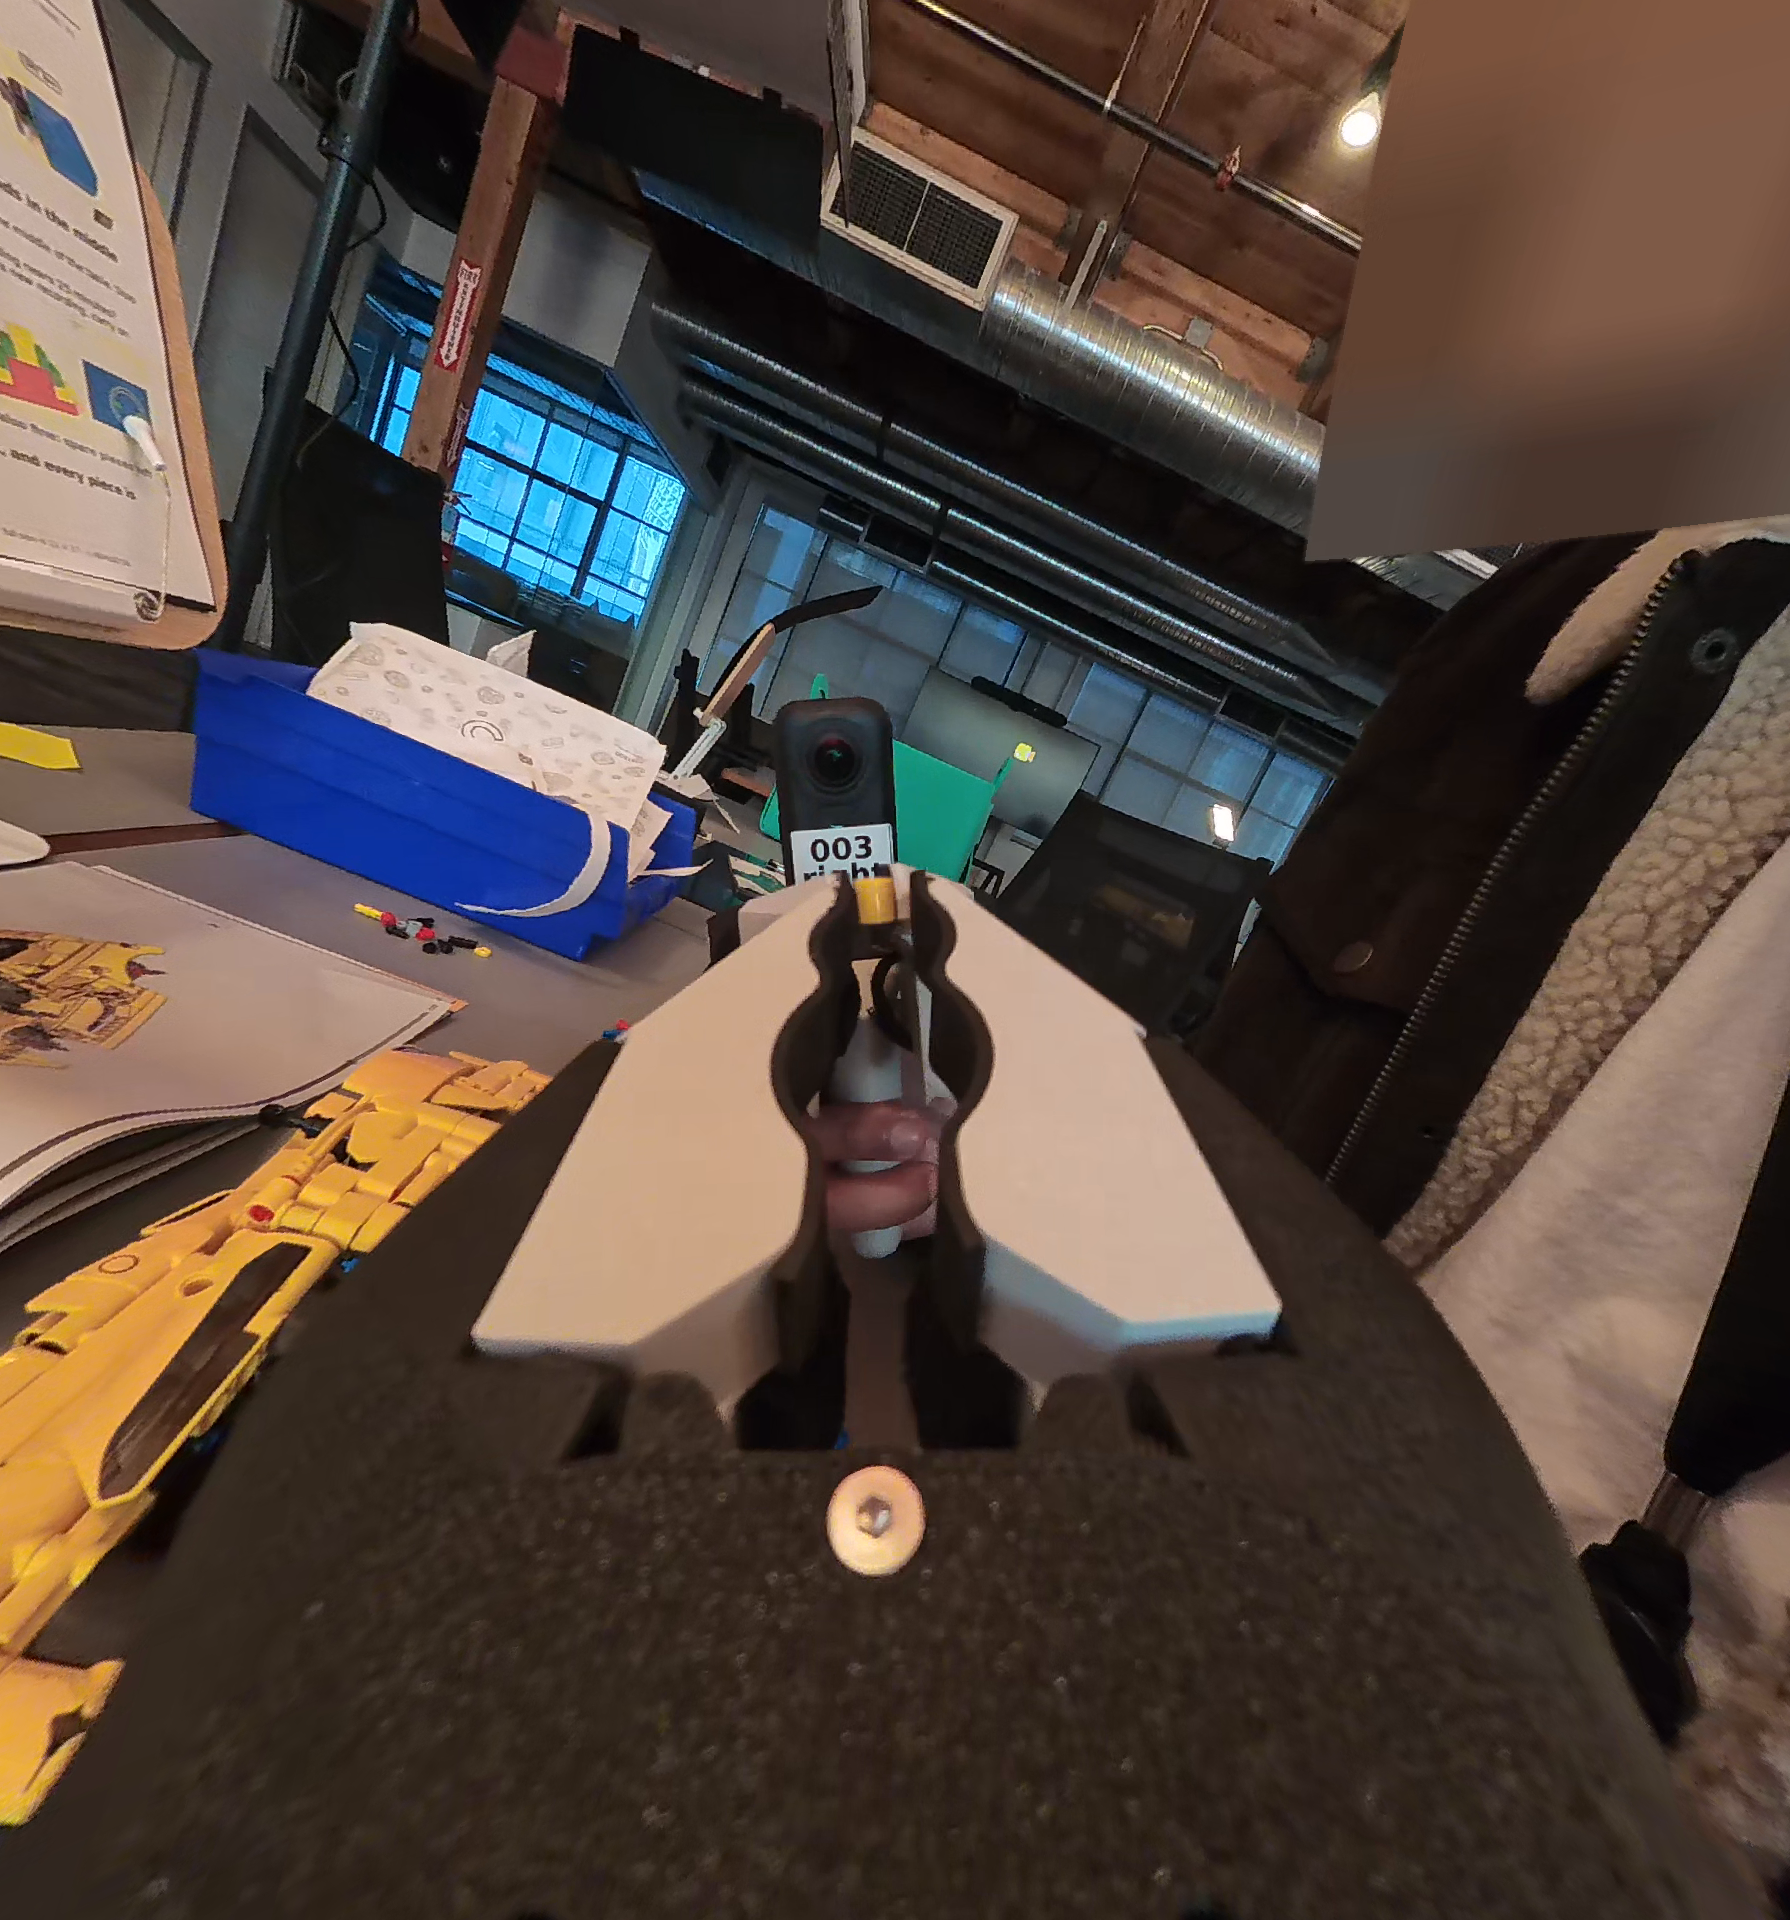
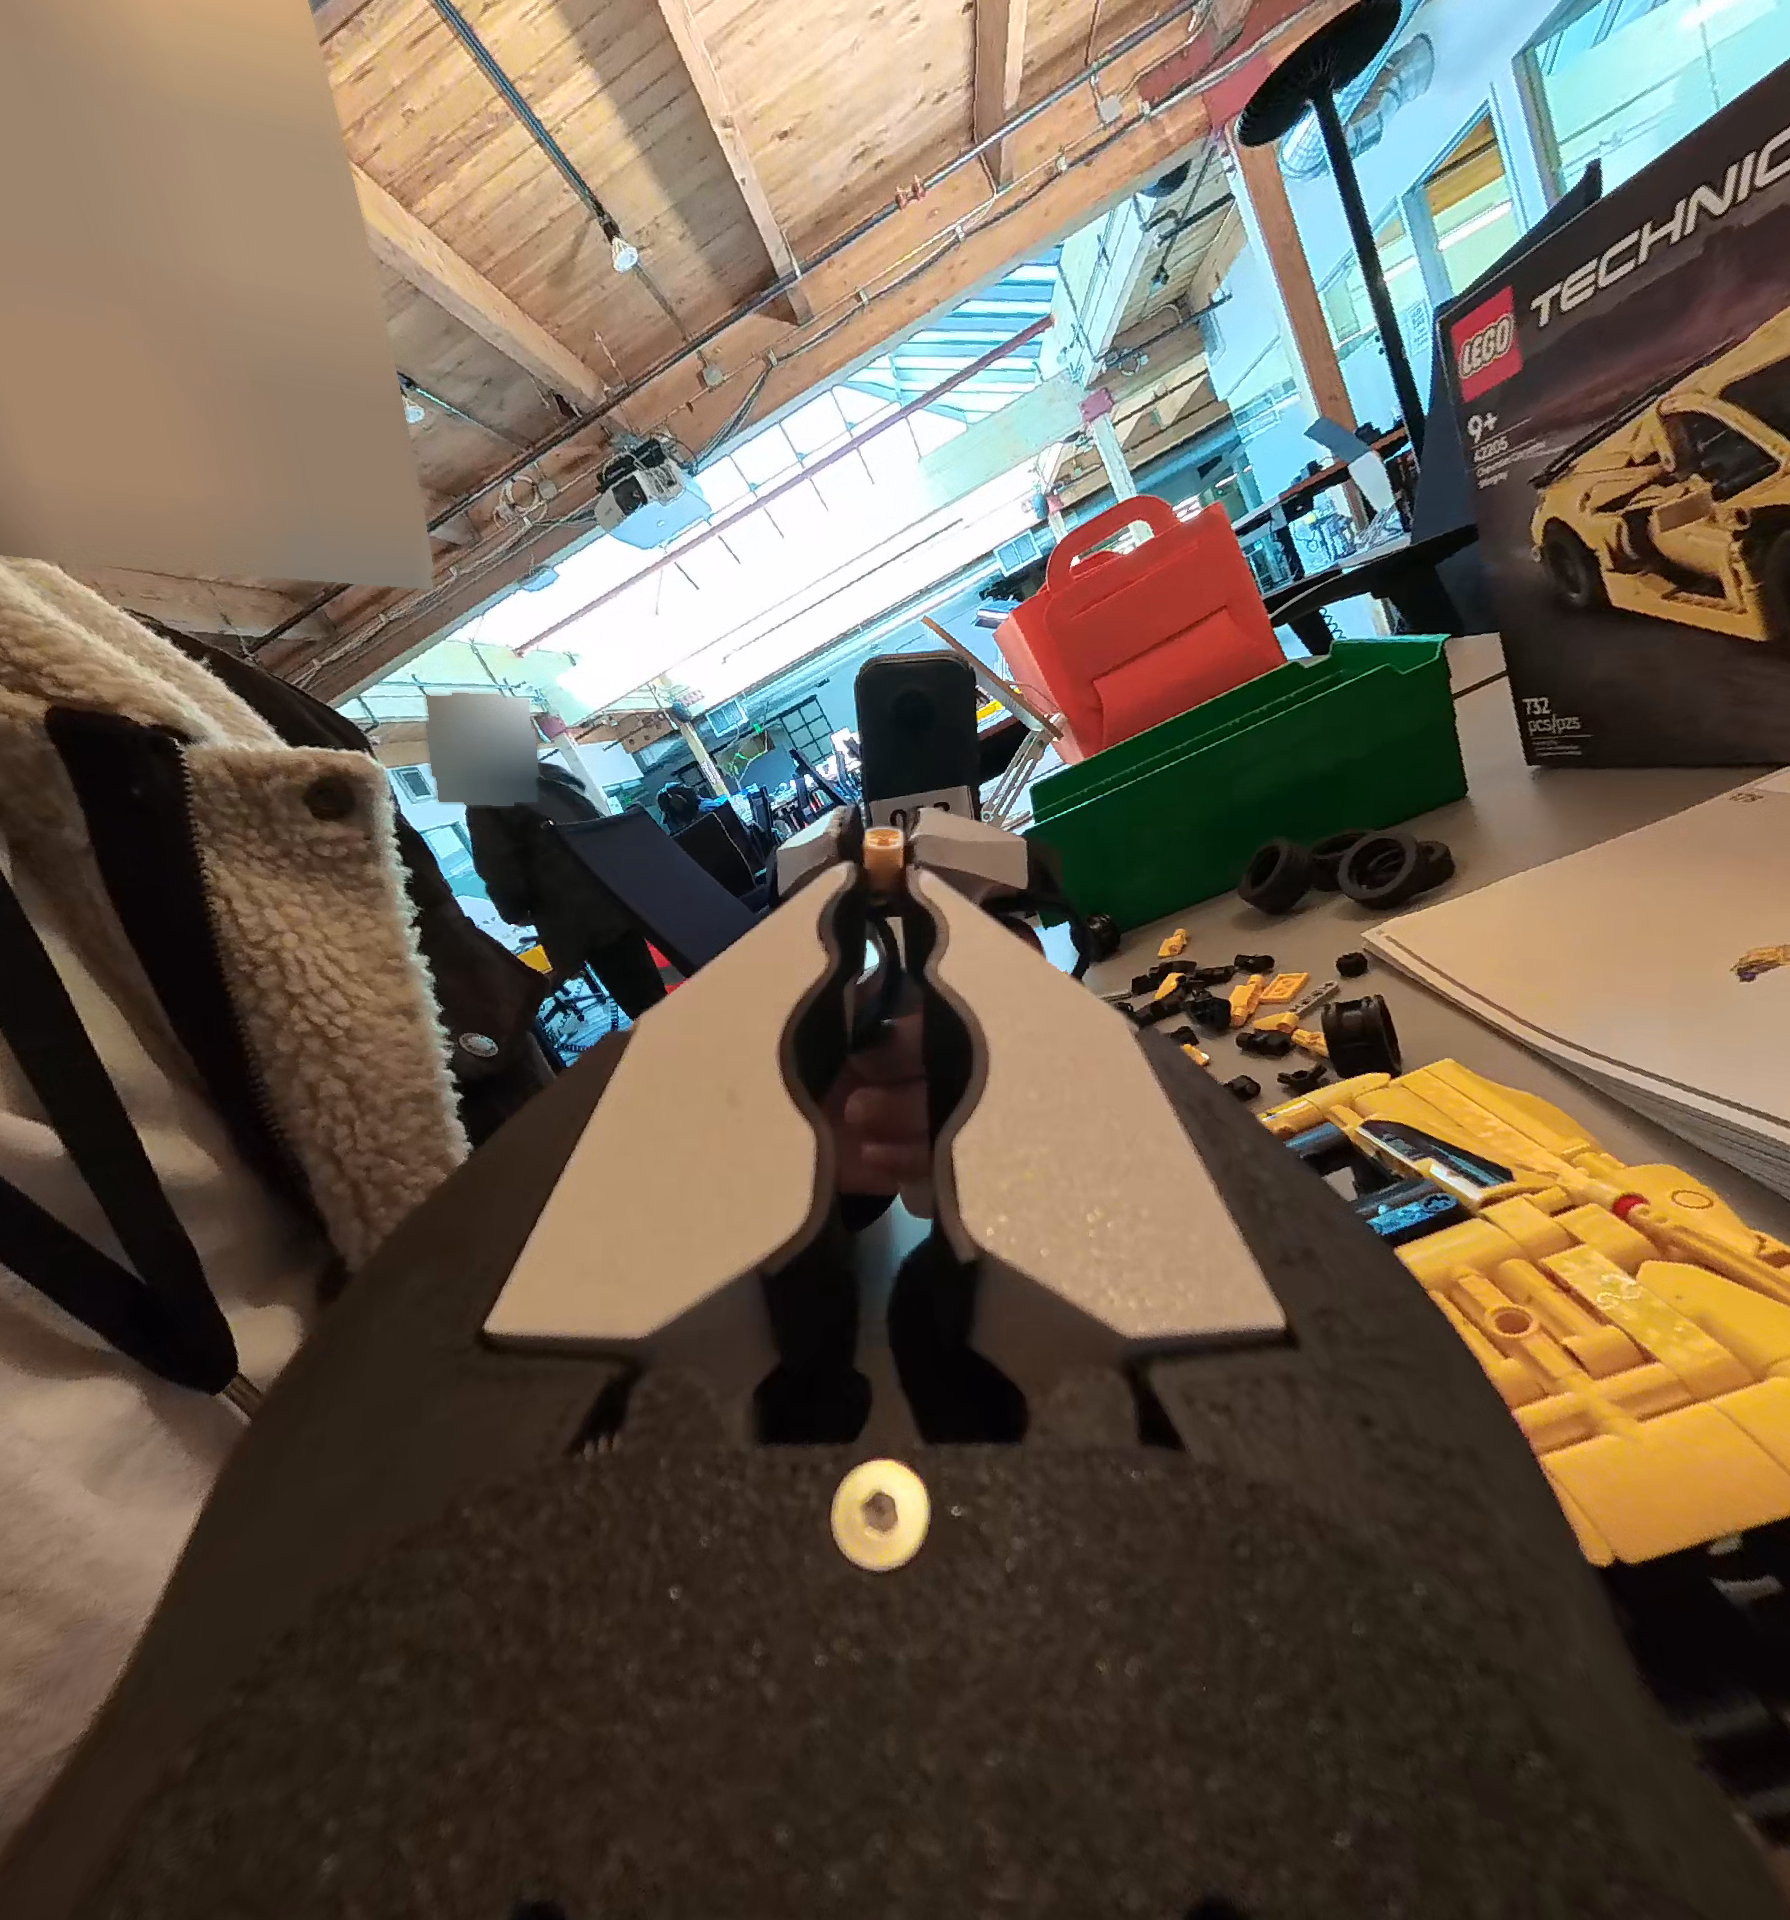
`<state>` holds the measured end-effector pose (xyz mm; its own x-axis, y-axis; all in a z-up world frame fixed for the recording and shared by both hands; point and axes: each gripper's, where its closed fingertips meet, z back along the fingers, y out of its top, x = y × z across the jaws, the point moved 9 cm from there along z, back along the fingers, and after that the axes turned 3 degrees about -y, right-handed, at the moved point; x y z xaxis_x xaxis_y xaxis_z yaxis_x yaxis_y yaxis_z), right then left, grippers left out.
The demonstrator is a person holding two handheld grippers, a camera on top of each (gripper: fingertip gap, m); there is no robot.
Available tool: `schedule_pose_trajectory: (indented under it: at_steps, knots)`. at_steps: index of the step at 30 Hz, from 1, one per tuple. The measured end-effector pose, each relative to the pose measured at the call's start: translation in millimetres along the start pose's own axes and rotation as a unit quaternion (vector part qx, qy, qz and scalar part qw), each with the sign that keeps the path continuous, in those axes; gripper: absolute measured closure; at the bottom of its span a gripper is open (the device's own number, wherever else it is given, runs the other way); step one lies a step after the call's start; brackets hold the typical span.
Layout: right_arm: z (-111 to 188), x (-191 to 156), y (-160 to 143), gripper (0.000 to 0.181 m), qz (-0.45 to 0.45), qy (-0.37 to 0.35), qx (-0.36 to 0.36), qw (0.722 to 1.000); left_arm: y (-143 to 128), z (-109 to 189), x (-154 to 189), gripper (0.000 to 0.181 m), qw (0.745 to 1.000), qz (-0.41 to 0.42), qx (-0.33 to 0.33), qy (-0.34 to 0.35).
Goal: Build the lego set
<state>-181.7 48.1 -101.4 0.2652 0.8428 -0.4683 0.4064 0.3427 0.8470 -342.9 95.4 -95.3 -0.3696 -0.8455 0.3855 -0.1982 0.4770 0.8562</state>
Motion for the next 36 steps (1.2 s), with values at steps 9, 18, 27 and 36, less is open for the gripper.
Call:
schedule_pose_trajectory:
  at_steps: [9, 18, 27, 36]
  knots:
    - [-2.8, -1.5, -4.1, 0.177, -0.009, 0.019, -0.003, 1.000, -0.3, -2.5, 1.6, 0.175, 1.000, 0.000, 0.001, -0.005]
    - [-0.2, 0.2, -1.6, 0.177, -0.026, 0.025, 0.013, 0.999, -0.6, -2.6, 0.8, 0.172, 1.000, 0.008, 0.004, -0.009]
    - [-1.3, -1.5, -2.4, 0.177, -0.025, 0.027, 0.018, 0.999, -0.1, -2.2, 1.4, 0.174, 1.000, 0.004, 0.009, -0.009]
    - [-3.2, -1.6, -5.8, 0.177, -0.002, 0.009, -0.008, 1.000, 0.8, 1.5, 2.4, 0.175, 1.000, -0.020, -0.022, 0.002]
